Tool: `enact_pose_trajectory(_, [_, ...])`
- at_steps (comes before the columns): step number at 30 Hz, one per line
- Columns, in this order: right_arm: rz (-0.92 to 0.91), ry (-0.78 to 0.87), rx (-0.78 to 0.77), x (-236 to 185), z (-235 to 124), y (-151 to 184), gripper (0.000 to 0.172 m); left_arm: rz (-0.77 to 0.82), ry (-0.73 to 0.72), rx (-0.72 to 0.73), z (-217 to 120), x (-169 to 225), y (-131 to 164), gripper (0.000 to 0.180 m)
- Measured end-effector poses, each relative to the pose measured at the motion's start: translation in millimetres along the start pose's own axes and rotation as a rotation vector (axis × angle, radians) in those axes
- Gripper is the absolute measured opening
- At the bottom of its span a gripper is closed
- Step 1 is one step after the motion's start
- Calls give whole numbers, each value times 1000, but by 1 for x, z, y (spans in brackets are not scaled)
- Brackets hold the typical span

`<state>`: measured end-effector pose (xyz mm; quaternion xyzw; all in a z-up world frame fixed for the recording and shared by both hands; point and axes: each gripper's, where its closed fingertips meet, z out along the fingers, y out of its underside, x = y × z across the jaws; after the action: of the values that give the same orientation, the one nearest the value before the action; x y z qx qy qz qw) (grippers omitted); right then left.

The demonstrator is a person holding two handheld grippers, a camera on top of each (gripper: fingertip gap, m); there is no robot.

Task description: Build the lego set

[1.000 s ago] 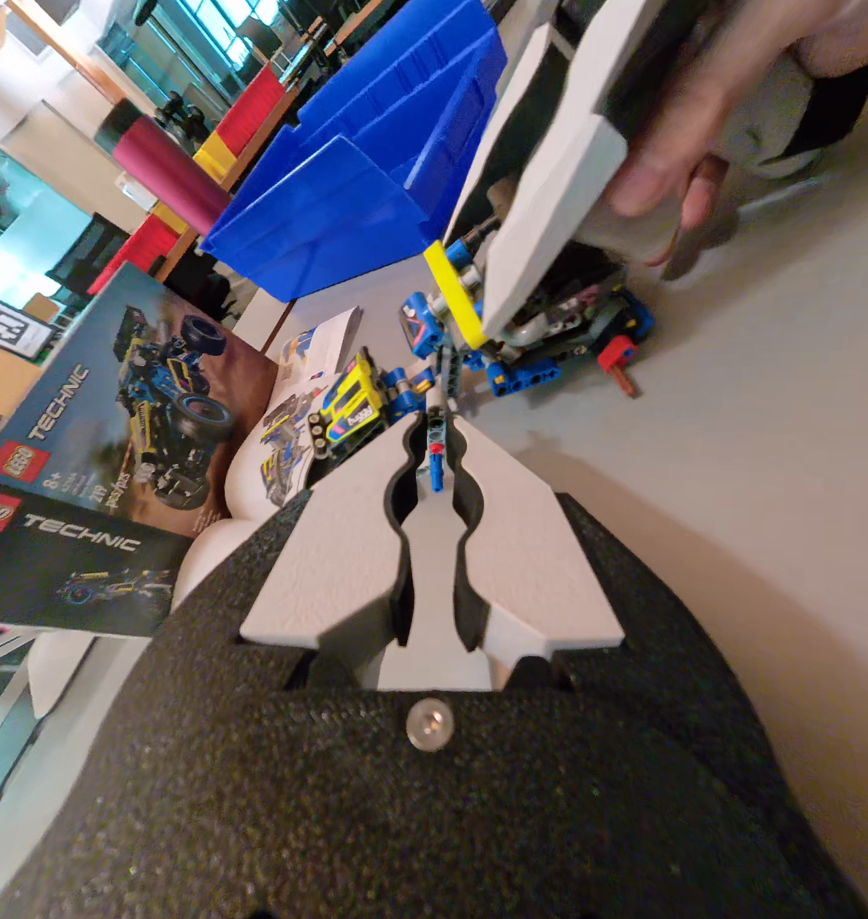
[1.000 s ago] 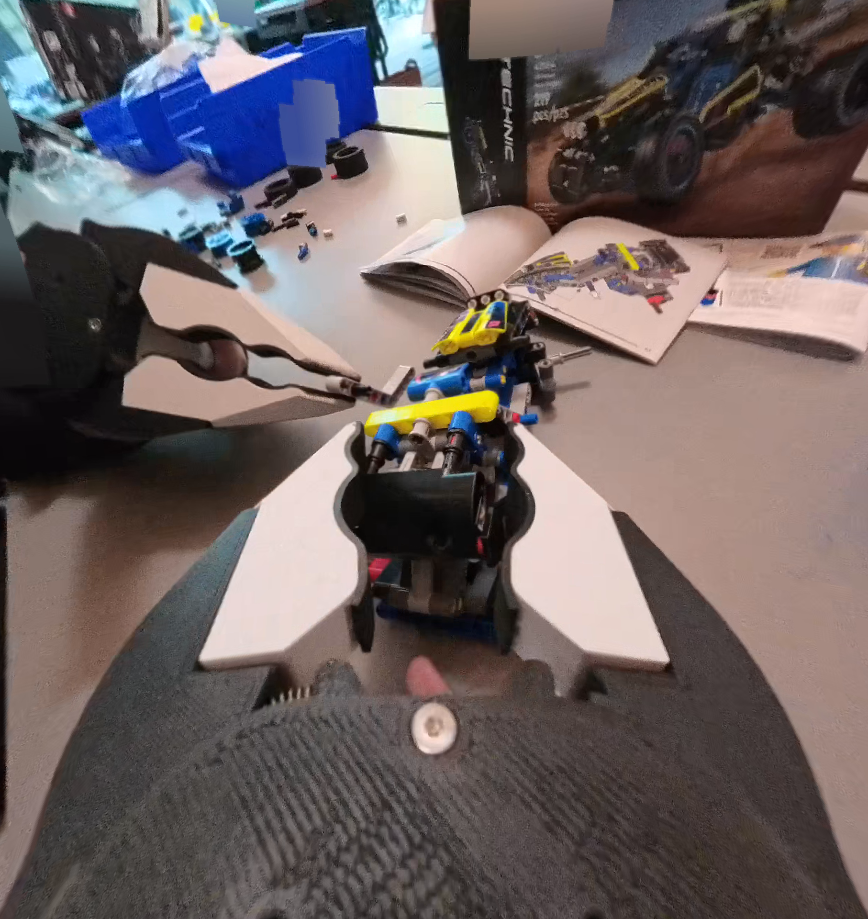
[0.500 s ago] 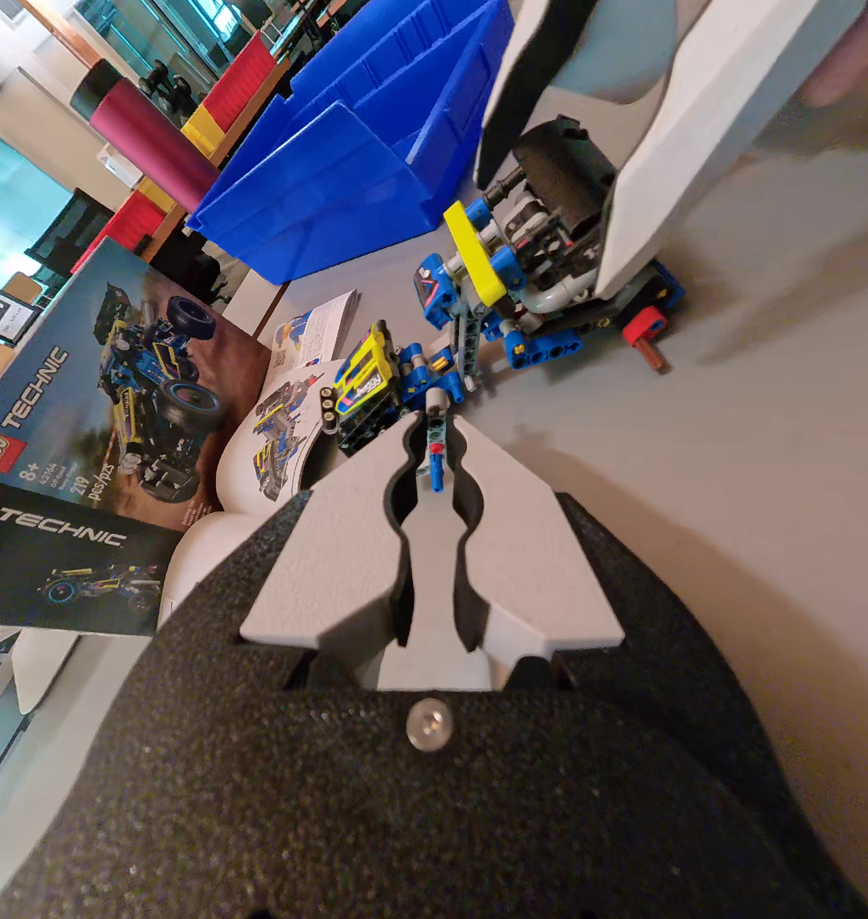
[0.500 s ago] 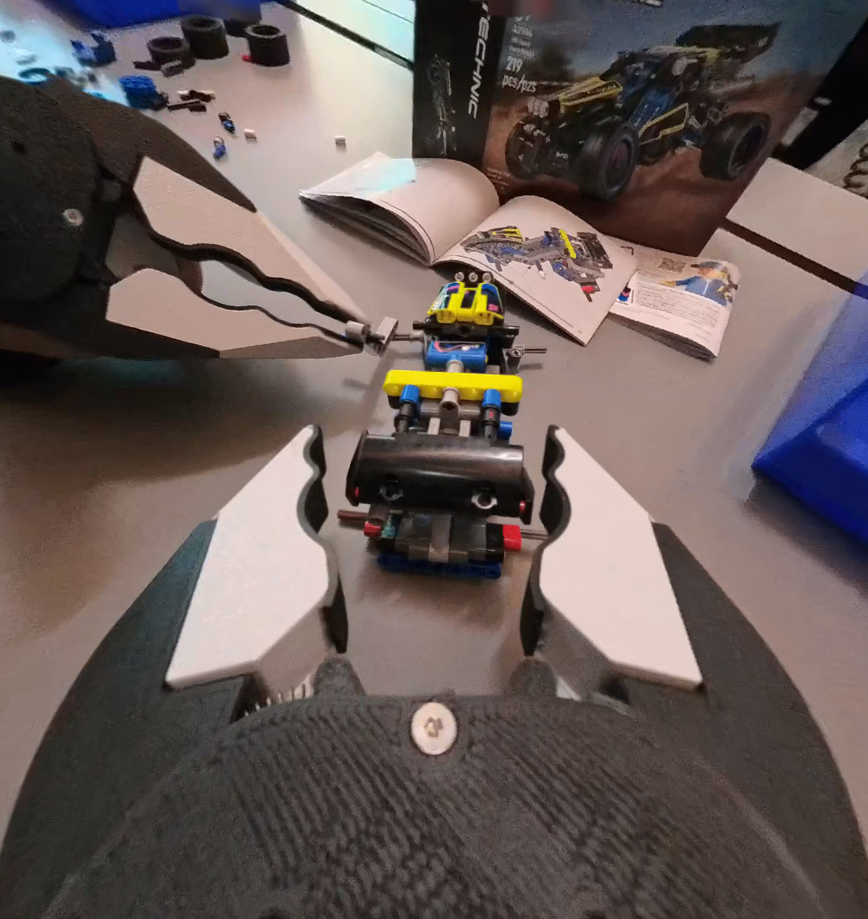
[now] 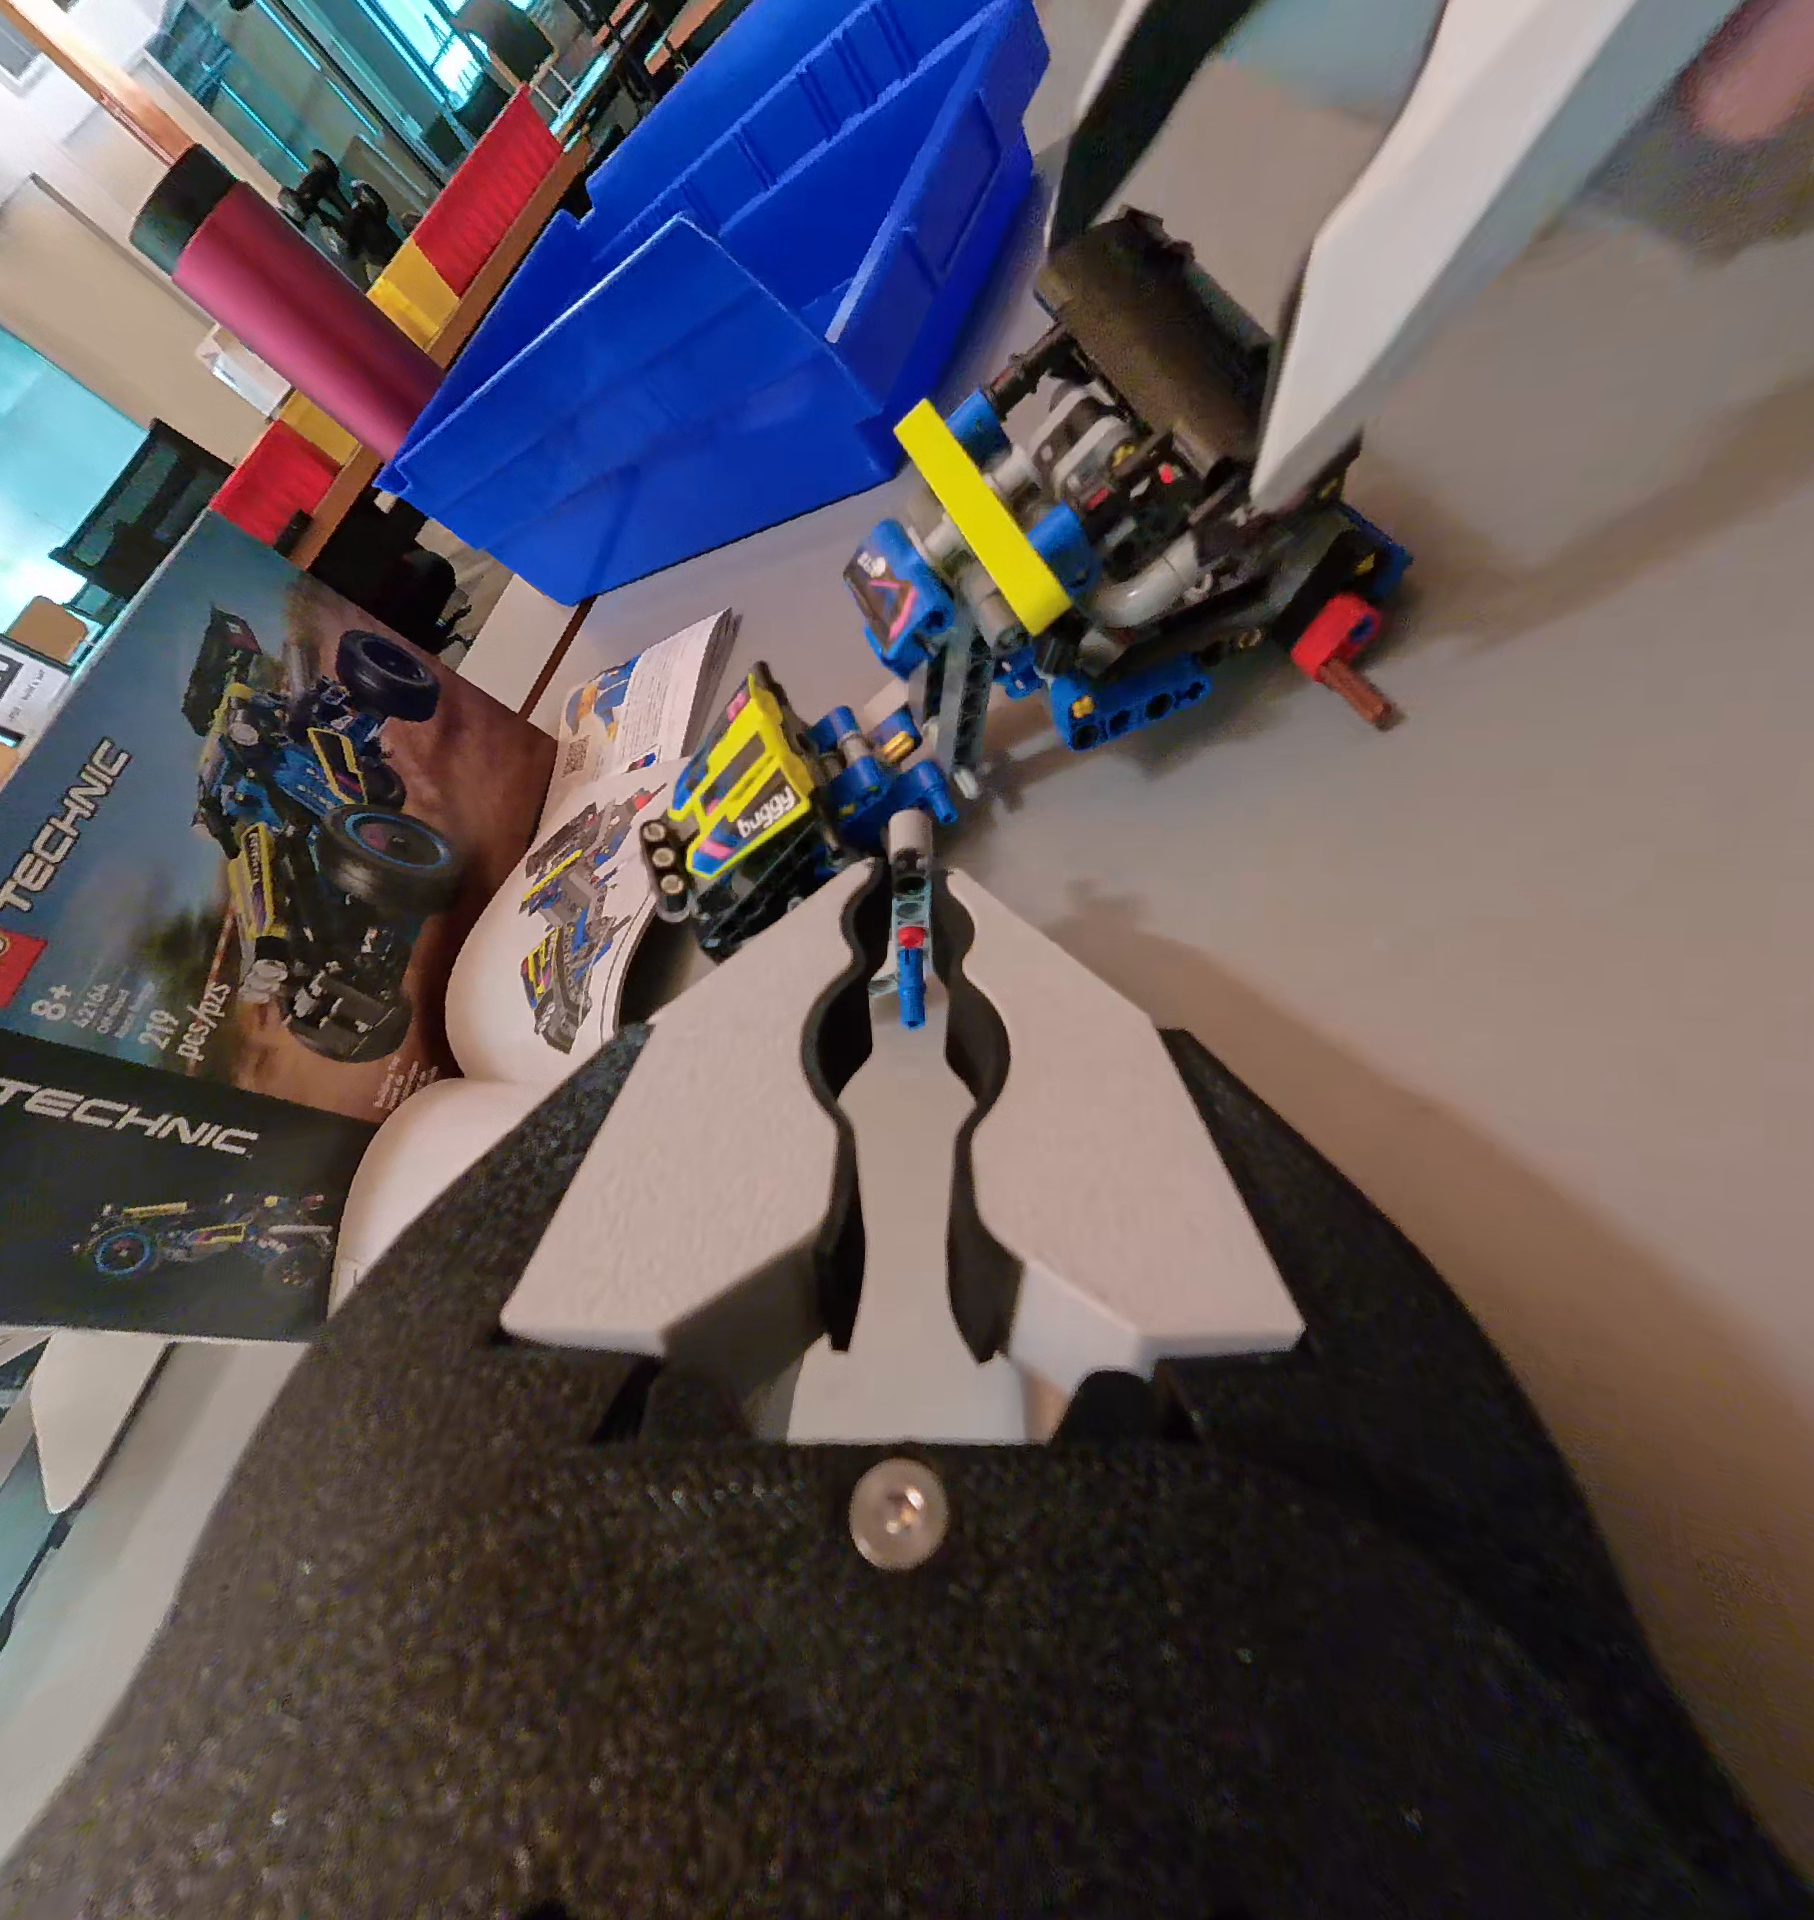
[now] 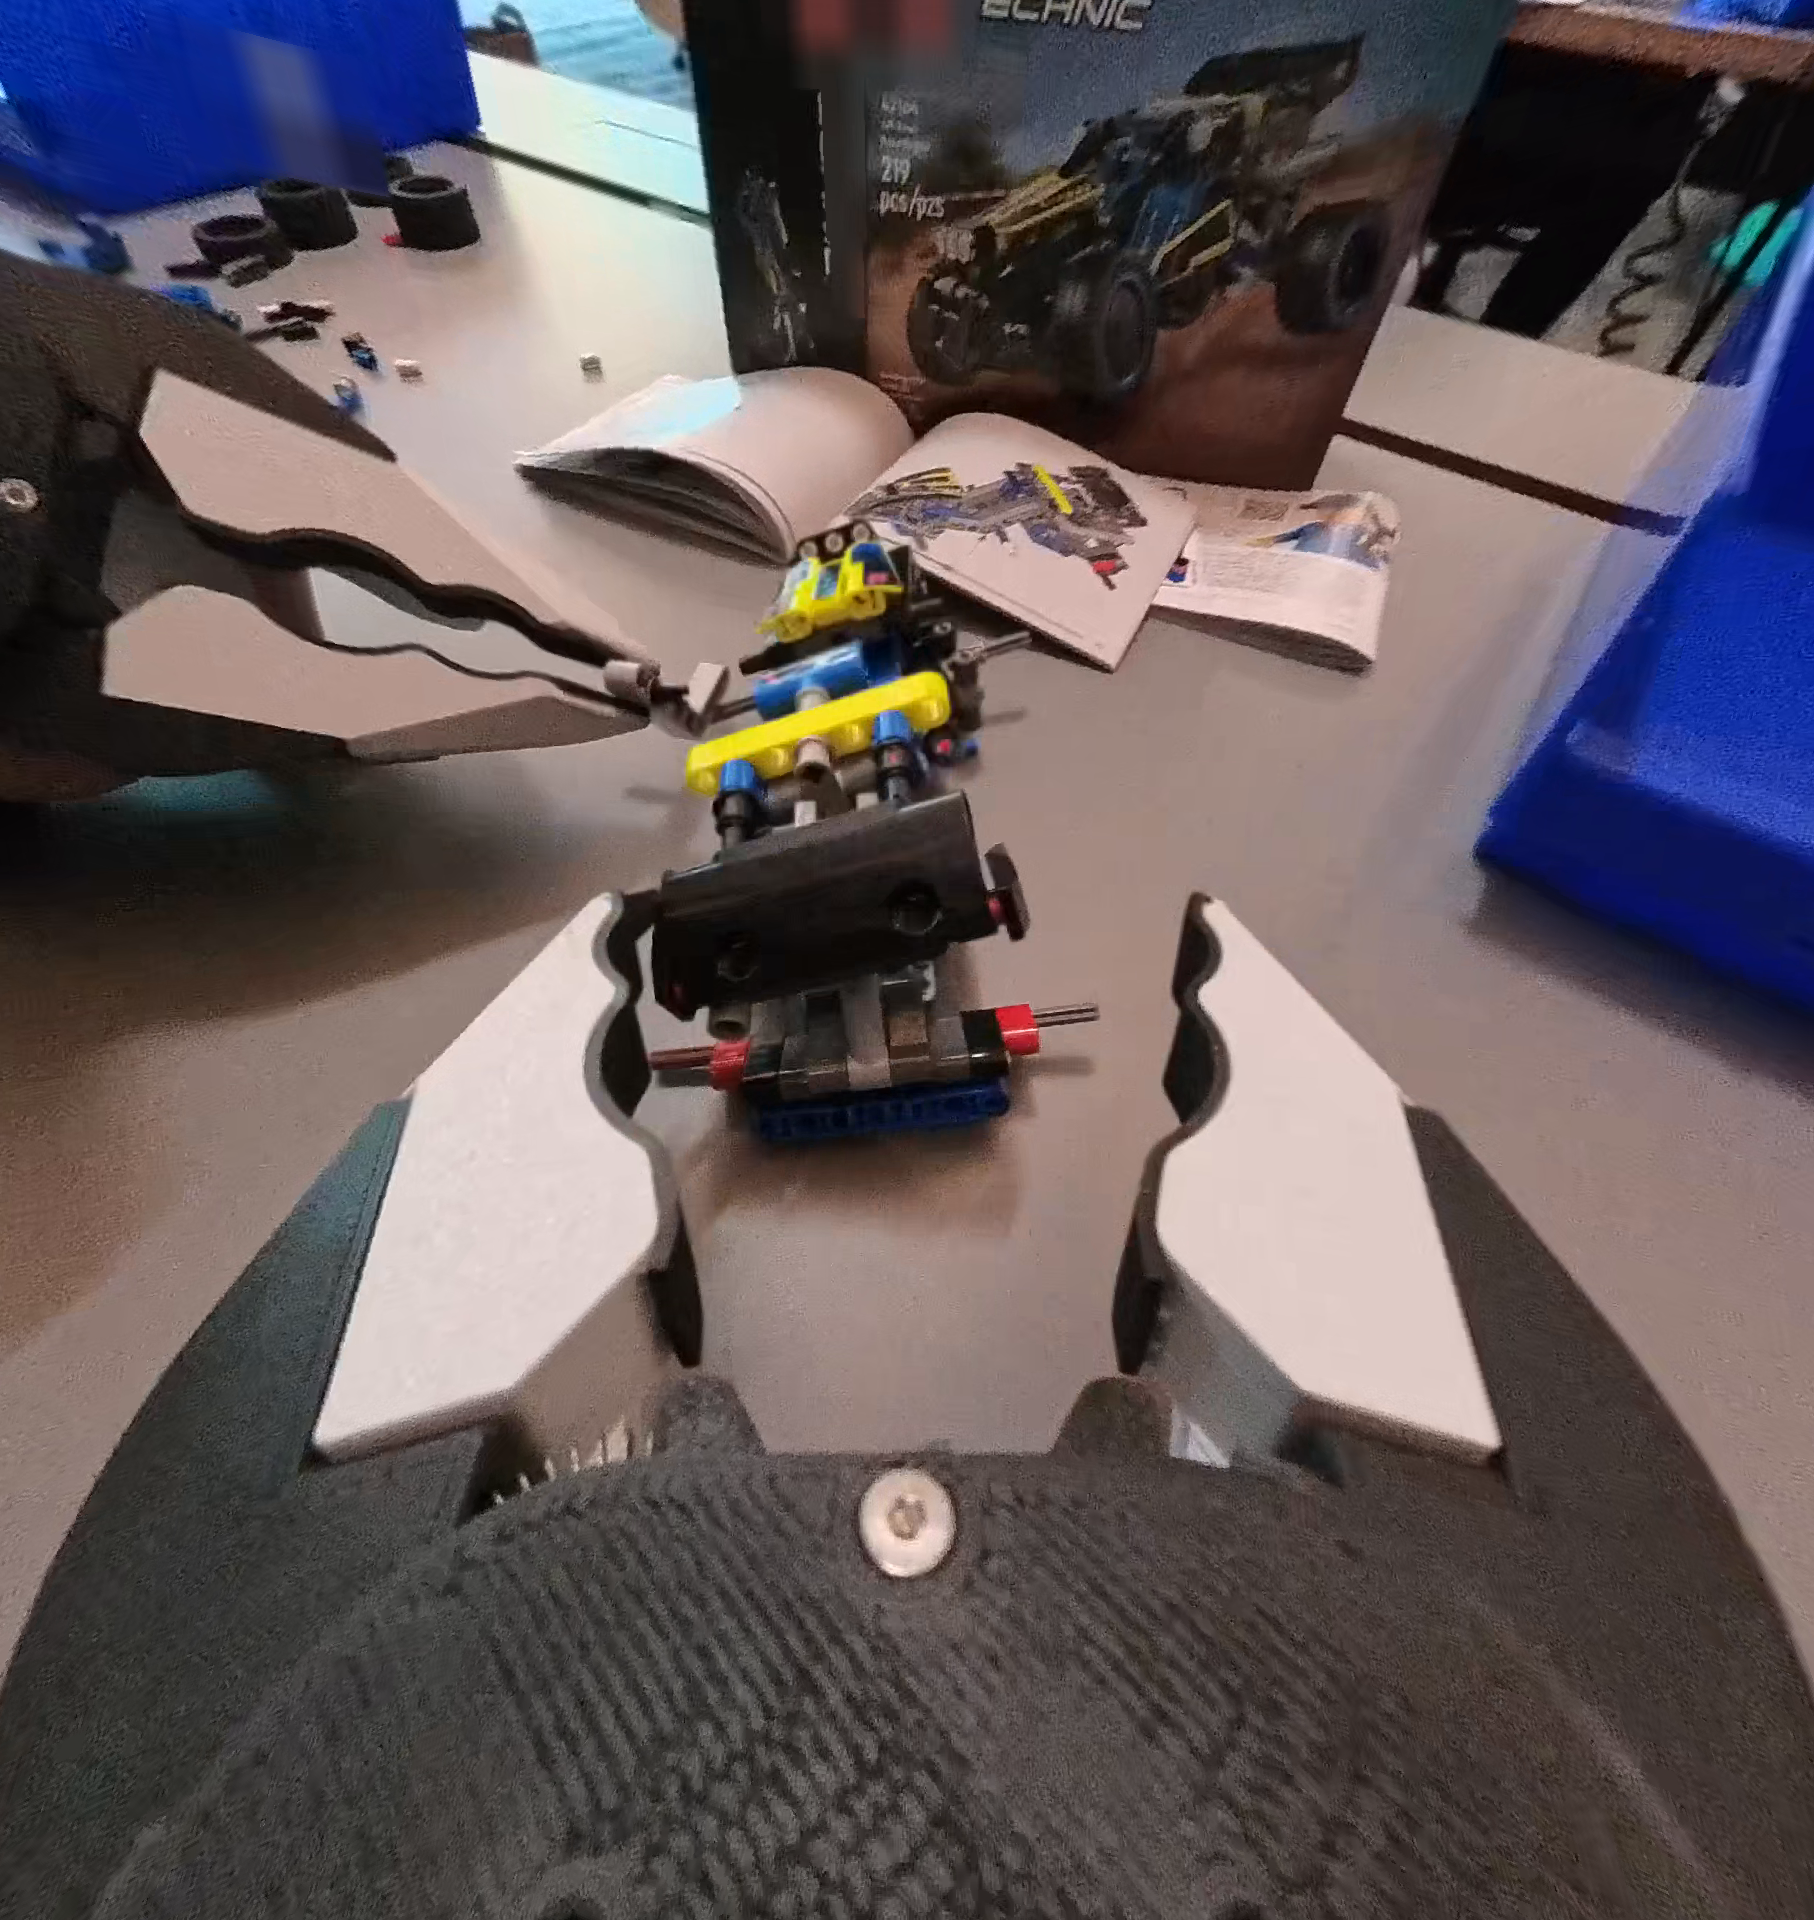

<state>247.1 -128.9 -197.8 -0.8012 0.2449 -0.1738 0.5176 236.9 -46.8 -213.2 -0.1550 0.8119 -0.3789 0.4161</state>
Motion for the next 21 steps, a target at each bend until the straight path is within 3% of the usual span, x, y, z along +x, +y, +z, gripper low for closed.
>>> enact_pose_trajectory(2, [5, -28, 6, 0, 6, 2, 105, 10, -1, -1, 1, 1, 0, 4])
enact_pose_trajectory(4, [-108, -101, 25, -11, 4, 0, 111, 24, -6, 6, 0, 1, -1, 4])
enact_pose_trajectory(8, [-256, -58, -44, -4, -3, 12, 113, 34, -4, 14, -1, 3, -3, 4])
enact_pose_trajectory(13, [-157, -70, -129, -1, 15, 23, 78, 31, -6, 15, 0, 2, -3, 4])
enact_pose_trajectory(16, [-115, -111, -160, -4, 20, 26, 41, 38, -6, 17, 0, 3, -3, 4])
enact_pose_trajectory(21, [-78, -135, -178, -2, 28, 25, 44, 32, -1, 18, 1, 3, -4, 4])
